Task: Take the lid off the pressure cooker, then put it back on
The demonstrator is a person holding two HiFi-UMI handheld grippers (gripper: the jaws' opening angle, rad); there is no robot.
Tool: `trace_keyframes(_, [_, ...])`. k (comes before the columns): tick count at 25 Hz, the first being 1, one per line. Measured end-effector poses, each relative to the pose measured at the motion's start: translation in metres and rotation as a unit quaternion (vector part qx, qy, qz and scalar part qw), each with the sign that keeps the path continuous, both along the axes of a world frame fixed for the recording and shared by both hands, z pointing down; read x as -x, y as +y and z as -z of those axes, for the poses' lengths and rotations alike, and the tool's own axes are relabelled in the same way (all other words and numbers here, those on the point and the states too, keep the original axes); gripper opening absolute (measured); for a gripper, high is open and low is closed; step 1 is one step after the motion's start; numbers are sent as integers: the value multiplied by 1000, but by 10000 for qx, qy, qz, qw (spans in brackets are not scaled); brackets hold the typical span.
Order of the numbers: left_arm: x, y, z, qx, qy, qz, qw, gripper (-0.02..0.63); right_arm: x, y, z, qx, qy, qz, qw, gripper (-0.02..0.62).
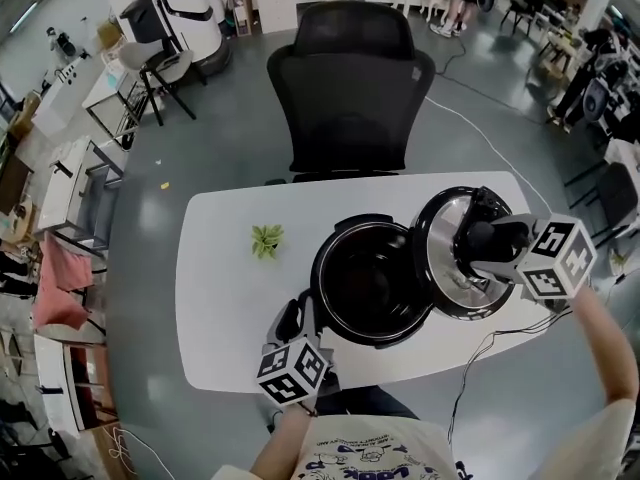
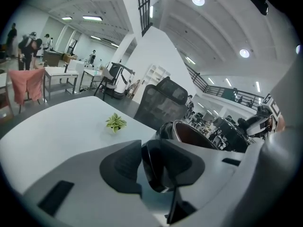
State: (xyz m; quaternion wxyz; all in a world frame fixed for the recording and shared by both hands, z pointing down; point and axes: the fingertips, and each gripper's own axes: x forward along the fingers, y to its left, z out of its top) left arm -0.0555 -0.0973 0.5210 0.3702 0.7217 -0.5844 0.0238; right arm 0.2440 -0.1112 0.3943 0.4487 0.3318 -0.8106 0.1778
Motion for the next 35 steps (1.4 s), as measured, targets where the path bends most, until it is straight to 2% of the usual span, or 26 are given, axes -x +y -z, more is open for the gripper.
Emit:
trace_keyframes(8, [-3, 1, 3, 16, -138, 58, 9999, 137, -67, 26, -16, 101, 57, -784, 9969, 295])
trace_keyframes(15, [-5, 1, 2, -7, -208, 133, 9997, 137, -105, 45, -40, 214, -5, -1329, 9909, 295])
trace_keyframes(23, [-8, 1, 6, 6, -277, 182, 9995, 135, -119, 62, -84, 448, -166, -1689, 9845, 295])
trace_keyframes(35, [-7, 1, 5, 13, -335, 199, 9992, 135, -103, 68, -157, 689, -231, -1815, 9807, 295])
